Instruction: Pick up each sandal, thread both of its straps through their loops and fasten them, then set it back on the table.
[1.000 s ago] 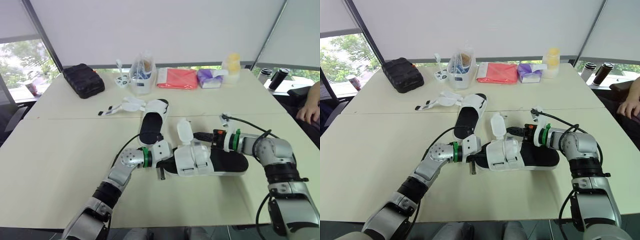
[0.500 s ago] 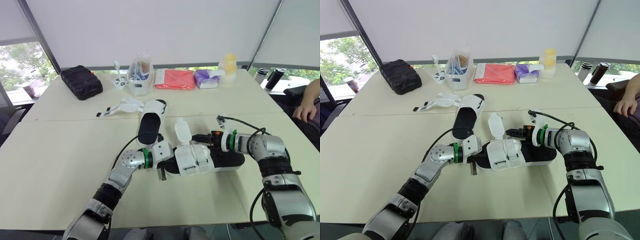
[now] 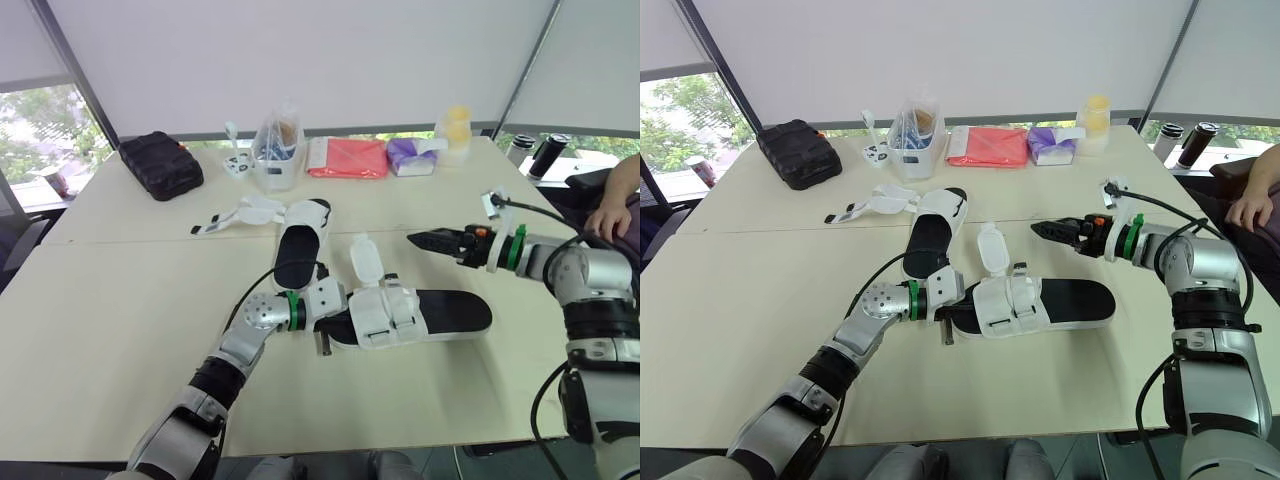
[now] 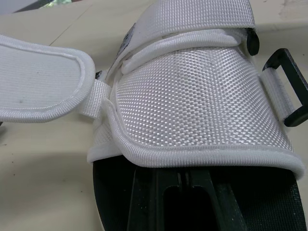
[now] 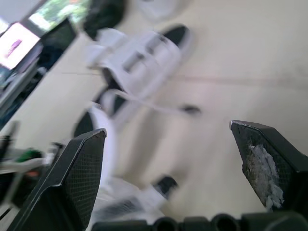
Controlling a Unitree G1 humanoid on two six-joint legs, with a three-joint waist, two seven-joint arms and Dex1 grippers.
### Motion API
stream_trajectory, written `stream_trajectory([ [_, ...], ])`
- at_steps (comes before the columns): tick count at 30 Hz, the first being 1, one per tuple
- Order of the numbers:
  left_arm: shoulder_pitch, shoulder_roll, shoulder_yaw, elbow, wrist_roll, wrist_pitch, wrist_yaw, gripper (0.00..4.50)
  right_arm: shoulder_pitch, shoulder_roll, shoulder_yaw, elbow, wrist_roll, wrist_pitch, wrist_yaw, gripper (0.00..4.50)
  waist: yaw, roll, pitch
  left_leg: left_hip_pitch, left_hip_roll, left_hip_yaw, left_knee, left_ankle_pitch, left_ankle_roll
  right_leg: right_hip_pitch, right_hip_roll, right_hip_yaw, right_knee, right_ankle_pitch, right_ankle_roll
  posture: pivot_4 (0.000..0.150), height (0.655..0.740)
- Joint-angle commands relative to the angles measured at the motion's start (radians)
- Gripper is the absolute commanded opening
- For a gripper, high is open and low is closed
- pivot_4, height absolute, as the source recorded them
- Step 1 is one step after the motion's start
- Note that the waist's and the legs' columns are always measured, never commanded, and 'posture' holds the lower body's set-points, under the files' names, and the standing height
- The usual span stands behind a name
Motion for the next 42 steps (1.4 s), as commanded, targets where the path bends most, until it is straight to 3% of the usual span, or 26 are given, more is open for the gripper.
stream_trajectory([
  [1, -0.010, -0.008, -0.015, 0.058, 0.048, 0.008, 0.028, 0.00, -0.037, 0.050, 0.071, -0.041, -0.012, -0.007, 0.062, 4.45, -0.001, 0.000, 0.000, 0.000, 0.000, 0.000, 0.000, 0.000, 0.000, 0.000, 0.000, 0.000, 0.000, 0.000, 0.000, 0.150, 0.7400],
  [11, 0.039, 0.004, -0.019, -0.001, 0.050, 0.022, 0.037, 0.00, -0.153, 0.156, 0.189, 0.189, -0.089, 0.010, 0.187, 4.45, -0.003, 0.000, 0.000, -0.002, -0.001, -0.001, -0.001, 0.000, -0.001, -0.003, 0.000, 0.001, 0.000, 0.001, 0.000, 0.150, 0.7400],
  [15, 0.055, 0.003, -0.020, -0.027, 0.053, 0.036, 0.055, 0.00, -0.304, 0.258, 0.090, 0.451, -0.062, 0.089, 0.132, 4.45, -0.007, 0.001, 0.000, -0.003, -0.001, 0.000, -0.002, 0.001, -0.002, -0.005, 0.000, 0.001, 0.002, 0.001, -0.001, 0.150, 0.7400],
  [20, 0.075, 0.010, -0.024, -0.057, 0.056, 0.046, 0.069, 0.00, -0.421, 0.320, -0.019, 0.718, -0.078, 0.033, 0.004, 4.45, -0.001, 0.001, 0.000, -0.011, -0.001, -0.001, -0.002, 0.006, -0.010, -0.015, 0.000, 0.002, 0.003, 0.003, -0.003, 0.150, 0.7400],
  [26, 0.117, 0.022, -0.024, -0.112, 0.059, 0.072, 0.101, 0.00, -0.466, 0.356, -0.107, 0.837, -0.105, -0.052, -0.100, 4.45, -0.010, 0.002, -0.001, -0.017, -0.001, 0.000, -0.002, 0.006, -0.010, -0.021, 0.000, 0.002, 0.003, 0.003, -0.004, 0.150, 0.7400],
  [28, 0.127, 0.025, -0.027, -0.125, 0.058, 0.078, 0.105, 0.00, -0.469, 0.363, -0.125, 0.846, -0.115, -0.071, -0.114, 3.94, -0.015, 0.002, -0.001, -0.017, -0.001, 0.000, -0.002, 0.006, -0.010, -0.021, 0.000, 0.002, 0.003, 0.003, -0.004, 0.150, 0.7400],
  [30, 0.133, 0.028, -0.029, -0.135, 0.057, 0.084, 0.109, 0.00, -0.473, 0.367, -0.150, 0.854, -0.115, -0.088, -0.135, 3.16, -0.025, 0.002, -0.001, -0.017, -0.001, 0.000, -0.002, 0.006, -0.010, -0.021, 0.000, 0.002, 0.003, 0.003, -0.004, 0.150, 0.7400],
  [36, 0.133, 0.023, -0.037, -0.142, 0.056, 0.091, 0.114, 0.00, -0.483, 0.363, -0.171, 0.848, -0.138, -0.109, -0.094, 0.02, -0.028, 0.002, -0.001, -0.017, -0.001, 0.000, -0.002, 0.006, -0.010, -0.021, 0.000, 0.002, 0.004, 0.003, -0.004, 0.150, 0.7400],
  [42, 0.129, 0.020, -0.039, -0.134, 0.055, 0.089, 0.109, 0.00, -0.463, 0.353, -0.117, 0.774, -0.190, -0.184, 0.069, 0.02, -0.028, 0.002, -0.001, -0.017, -0.001, 0.000, -0.002, 0.006, -0.010, -0.020, 0.000, 0.002, 0.004, 0.003, -0.004, 0.150, 0.7400],
])
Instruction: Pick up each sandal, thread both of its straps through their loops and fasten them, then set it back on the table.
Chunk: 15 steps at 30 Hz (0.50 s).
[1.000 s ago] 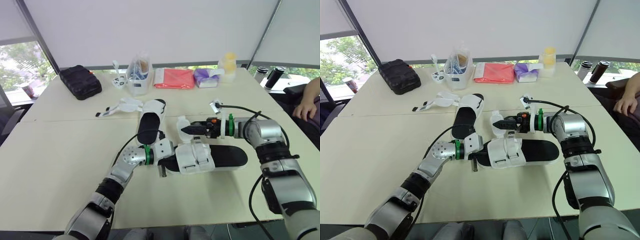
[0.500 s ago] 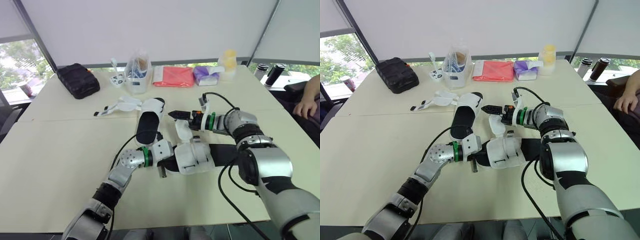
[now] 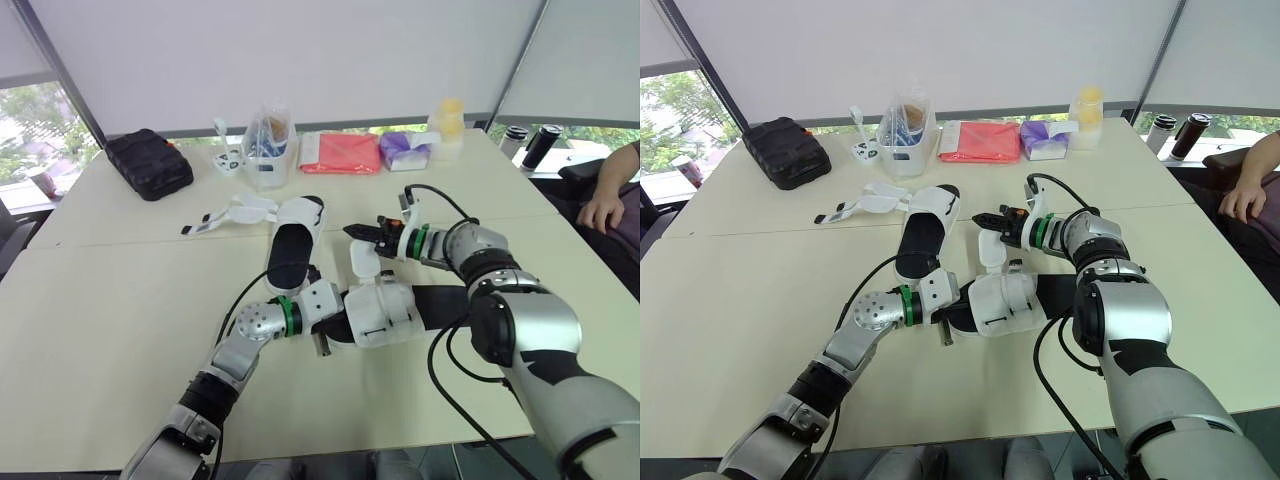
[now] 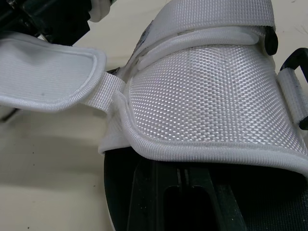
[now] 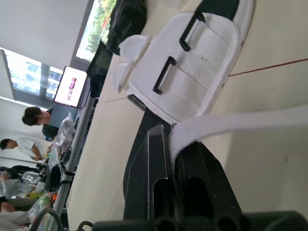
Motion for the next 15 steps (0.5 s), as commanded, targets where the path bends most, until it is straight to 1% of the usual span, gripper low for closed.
stream_trajectory([
  [1, 0.022, -0.007, -0.044, 0.043, 0.038, 0.029, -0.008, 0.00, -0.019, -0.011, 0.032, -0.103, -0.026, -0.082, 0.142, 0.02, 0.000, 0.000, 0.000, 0.000, 0.000, 0.000, 0.000, 0.000, 0.000, 0.000, 0.000, 0.000, 0.000, 0.000, 0.000, 0.150, 0.7400],
  [4, 0.022, -0.007, -0.044, 0.044, 0.037, 0.030, -0.013, 0.00, 0.015, -0.016, 0.095, -0.217, -0.055, -0.133, 0.254, 0.02, 0.000, 0.000, 0.000, 0.000, 0.000, 0.000, 0.000, 0.000, 0.000, 0.000, 0.000, 0.000, 0.000, 0.000, 0.000, 0.150, 0.7400],
  [6, 0.020, -0.007, -0.044, 0.050, 0.035, 0.029, -0.018, 0.00, 0.042, -0.030, 0.152, -0.294, -0.076, -0.094, 0.312, 0.02, 0.000, 0.000, 0.000, 0.000, 0.000, 0.000, 0.001, 0.000, 0.000, 0.000, 0.000, 0.000, 0.000, 0.000, 0.000, 0.150, 0.7400],
  [7, 0.019, -0.008, -0.044, 0.053, 0.035, 0.028, -0.019, 0.00, 0.042, -0.037, 0.173, -0.292, -0.091, -0.043, 0.303, 0.02, 0.000, 0.000, 0.000, 0.000, 0.000, 0.000, 0.001, 0.000, 0.000, 0.000, 0.000, 0.000, 0.000, 0.000, 0.000, 0.150, 0.7400],
  [10, 0.011, -0.016, -0.046, 0.067, 0.036, 0.023, -0.021, 0.00, 0.055, -0.047, 0.194, -0.252, -0.122, 0.001, 0.261, 0.02, 0.002, 0.000, 0.000, 0.000, 0.000, 0.000, 0.001, 0.000, 0.000, 0.000, 0.000, 0.000, 0.001, 0.000, 0.000, 0.150, 0.7400],
  [12, 0.008, -0.022, -0.048, 0.073, 0.037, 0.020, -0.022, 0.00, 0.050, -0.040, 0.157, -0.198, -0.113, 0.015, 0.185, 0.02, 0.002, 0.000, 0.000, 0.000, 0.000, 0.000, 0.001, 0.000, 0.000, 0.000, 0.000, 0.000, 0.000, 0.000, 0.000, 0.150, 0.7400],
  [14, 0.005, -0.024, -0.047, 0.078, 0.038, 0.018, -0.023, 0.00, 0.037, -0.036, 0.129, -0.163, -0.103, 0.032, 0.150, 0.02, 0.003, 0.000, 0.000, 0.000, 0.000, 0.000, 0.001, 0.000, 0.000, 0.000, 0.000, 0.000, 0.000, 0.000, 0.000, 0.150, 0.7400],
  [15, 0.004, -0.024, -0.046, 0.081, 0.038, 0.017, -0.024, 0.00, 0.030, -0.033, 0.120, -0.136, -0.108, 0.035, 0.111, 0.32, 0.003, 0.000, 0.000, 0.000, 0.000, 0.000, 0.001, 0.000, 0.000, 0.000, 0.000, 0.000, 0.000, 0.000, 0.000, 0.150, 0.7400],
])
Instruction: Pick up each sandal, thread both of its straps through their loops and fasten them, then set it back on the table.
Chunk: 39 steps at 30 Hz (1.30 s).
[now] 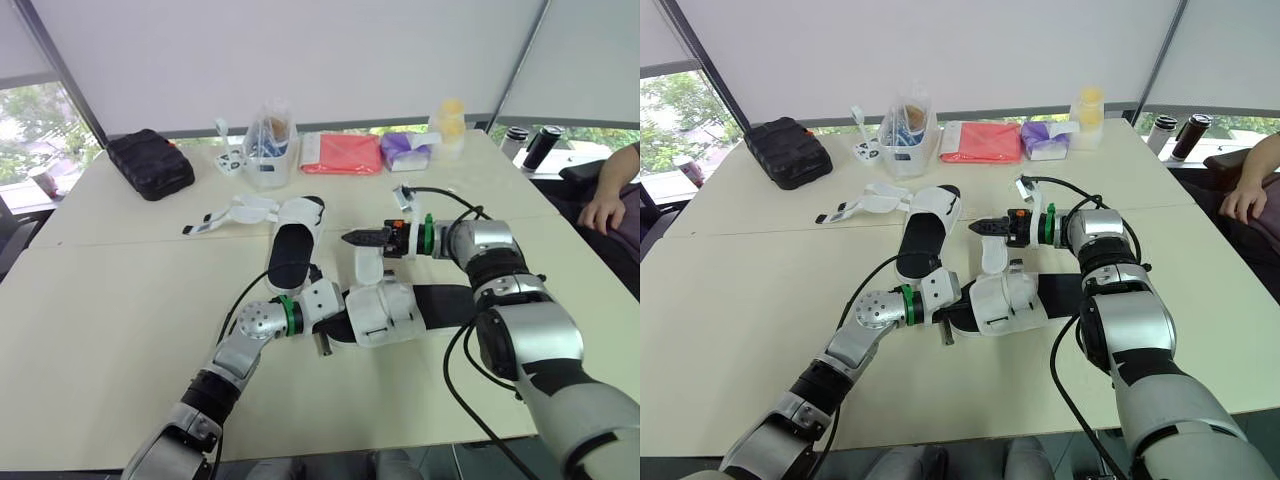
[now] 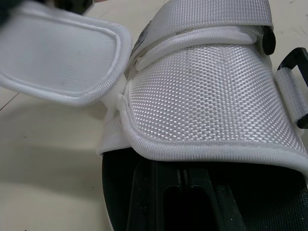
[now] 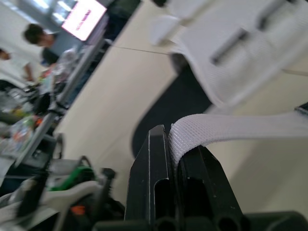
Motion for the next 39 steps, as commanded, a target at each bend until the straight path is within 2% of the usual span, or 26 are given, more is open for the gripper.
stream_trajectory([
  [1, 0.016, -0.007, -0.045, 0.057, 0.039, 0.017, -0.014, 0.00, -0.038, 0.004, -0.046, 0.057, 0.005, 0.017, -0.094, 0.65, 0.000, 0.000, 0.000, 0.000, 0.000, 0.000, 0.000, 0.000, 0.000, 0.000, 0.000, 0.000, 0.000, 0.000, 0.000, 0.150, 0.7400],
  [4, 0.017, -0.006, -0.043, 0.057, 0.039, 0.016, -0.014, 0.00, -0.051, 0.013, -0.045, 0.112, -0.023, 0.038, -0.162, 1.93, -0.001, 0.000, 0.000, 0.000, 0.000, 0.000, 0.000, 0.000, 0.000, 0.000, 0.000, 0.000, 0.000, 0.000, 0.000, 0.150, 0.7400],
  [8, 0.020, -0.006, -0.040, 0.055, 0.040, 0.017, -0.009, 0.00, -0.073, 0.016, -0.116, 0.157, 0.006, 0.032, -0.264, 4.00, -0.001, 0.001, 0.000, 0.000, 0.000, 0.000, 0.000, 0.000, 0.000, 0.000, 0.000, 0.000, 0.000, 0.000, 0.000, 0.150, 0.7400],
  [20, 0.031, -0.001, -0.033, 0.042, 0.042, 0.021, 0.012, 0.00, -0.127, 0.011, -0.291, 0.198, 0.064, 0.004, -0.406, 4.00, -0.002, 0.001, -0.001, 0.000, 0.000, 0.000, 0.001, 0.000, 0.000, 0.001, 0.000, 0.000, 0.001, 0.000, 0.000, 0.150, 0.7400],
  [30, 0.039, 0.003, -0.037, 0.029, 0.042, 0.026, 0.020, 0.00, -0.138, 0.025, -0.352, 0.202, 0.081, 0.010, -0.452, 4.00, -0.002, 0.001, -0.001, 0.000, 0.000, 0.000, 0.001, 0.000, 0.000, 0.001, 0.000, 0.000, 0.001, 0.000, 0.000, 0.150, 0.7400],
  [33, 0.036, 0.002, -0.038, 0.033, 0.043, 0.024, 0.023, 0.00, -0.143, 0.030, -0.355, 0.200, 0.083, 0.022, -0.440, 3.15, -0.003, 0.001, -0.001, 0.000, 0.000, 0.000, 0.001, 0.000, 0.000, 0.001, 0.000, 0.000, 0.001, 0.000, 0.000, 0.150, 0.7400],
  [38, 0.033, -0.002, -0.039, 0.040, 0.046, 0.018, 0.026, 0.00, -0.135, 0.035, -0.310, 0.200, 0.038, 0.041, -0.440, 0.58, -0.003, 0.001, -0.001, 0.000, 0.000, 0.000, 0.001, 0.000, 0.000, 0.001, 0.000, 0.000, 0.001, 0.000, 0.000, 0.150, 0.7400],
  [39, 0.034, -0.003, -0.039, 0.040, 0.047, 0.017, 0.027, 0.00, -0.134, 0.035, -0.306, 0.200, 0.035, 0.040, -0.440, 0.58, -0.003, 0.001, -0.001, 0.000, 0.000, 0.000, 0.001, 0.000, 0.000, 0.001, 0.000, 0.000, 0.001, 0.000, 0.000, 0.150, 0.7400],
])
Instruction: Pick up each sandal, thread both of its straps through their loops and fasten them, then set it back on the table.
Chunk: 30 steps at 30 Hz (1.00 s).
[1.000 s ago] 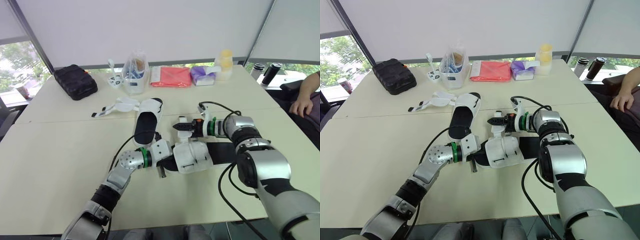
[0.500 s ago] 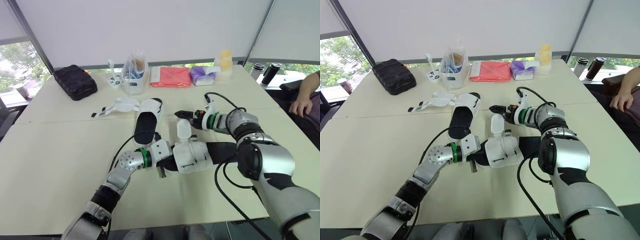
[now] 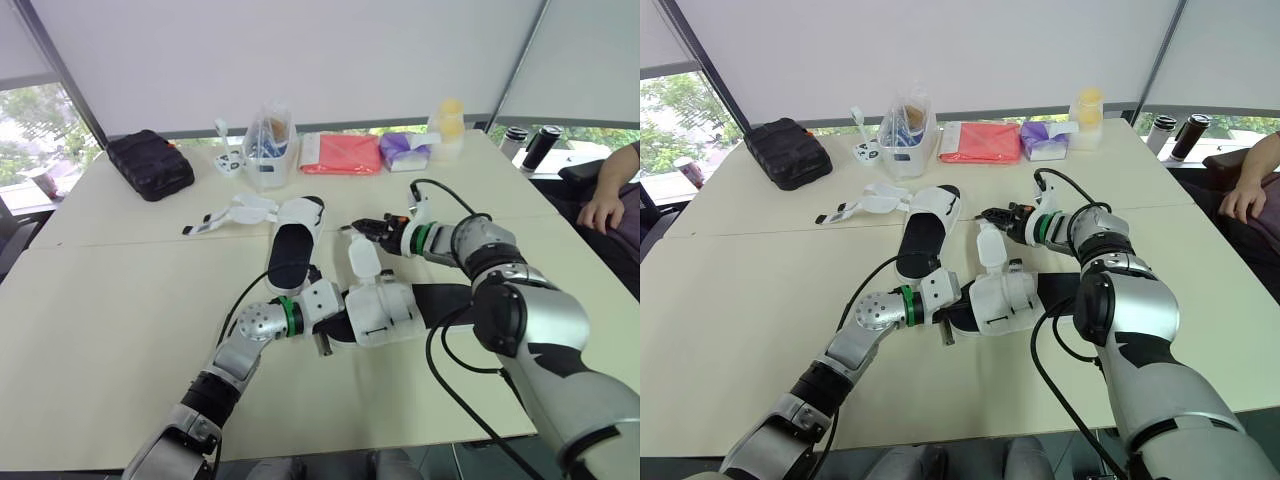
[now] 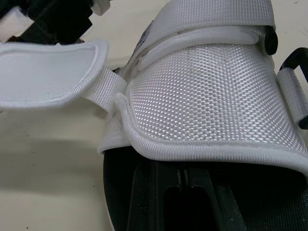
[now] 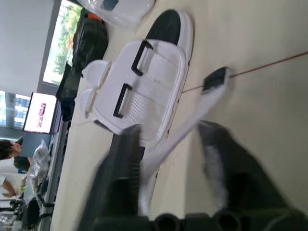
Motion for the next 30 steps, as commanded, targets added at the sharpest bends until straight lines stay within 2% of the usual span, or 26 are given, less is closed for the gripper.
stream_trajectory([
  [1, 0.024, -0.007, -0.040, 0.046, 0.045, 0.017, 0.005, 0.00, -0.034, 0.000, 0.012, -0.012, -0.014, -0.001, 0.012, 0.58, 0.000, 0.000, 0.000, 0.000, 0.000, 0.000, 0.000, 0.000, 0.000, 0.000, 0.000, 0.000, 0.000, 0.000, 0.000, 0.150, 0.7400],
  [8, 0.028, -0.015, -0.037, 0.046, 0.049, 0.016, 0.012, 0.00, -0.042, -0.009, 0.010, -0.015, -0.013, 0.002, 0.029, 0.58, 0.001, 0.000, 0.000, 0.000, 0.000, 0.000, 0.000, 0.000, 0.000, 0.000, 0.000, 0.000, 0.000, 0.000, 0.000, 0.150, 0.7400],
  [13, 0.025, -0.018, -0.040, 0.051, 0.051, 0.010, 0.013, 0.00, -0.054, -0.014, 0.056, -0.029, -0.044, -0.014, 0.113, 0.58, 0.000, 0.000, 0.000, 0.000, 0.000, 0.000, 0.001, 0.000, 0.000, 0.000, 0.000, 0.000, 0.001, 0.000, 0.000, 0.150, 0.7400],
  [16, 0.024, -0.020, -0.041, 0.055, 0.052, 0.007, 0.014, 0.00, -0.063, -0.021, 0.107, -0.039, -0.083, -0.055, 0.160, 1.32, 0.001, 0.000, 0.000, 0.000, 0.000, 0.000, 0.001, 0.000, 0.000, 0.000, 0.000, 0.000, 0.001, 0.000, 0.000, 0.150, 0.7400],
  [22, 0.018, -0.022, -0.038, 0.064, 0.050, 0.006, 0.015, 0.00, -0.114, -0.051, 0.208, -0.037, -0.172, -0.068, 0.218, 4.26, 0.001, 0.000, 0.000, 0.000, 0.000, 0.000, 0.001, 0.000, 0.000, 0.000, 0.000, 0.000, 0.001, 0.000, 0.000, 0.150, 0.7400],
  [26, 0.011, -0.023, -0.038, 0.075, 0.052, 0.000, 0.014, 0.00, -0.118, -0.083, 0.302, -0.040, -0.244, -0.093, 0.314, 4.26, 0.002, 0.000, 0.000, 0.000, -0.001, 0.000, 0.001, 0.000, 0.000, 0.000, 0.000, 0.000, 0.002, 0.000, 0.000, 0.150, 0.7400],
  [30, 0.004, -0.024, -0.036, 0.087, 0.052, -0.006, 0.012, 0.00, -0.120, -0.100, 0.345, -0.045, -0.253, -0.023, 0.482, 4.26, 0.002, 0.000, 0.000, 0.000, -0.001, 0.000, 0.002, 0.000, 0.000, 0.000, 0.000, 0.000, 0.003, 0.000, 0.000, 0.150, 0.7400],
])
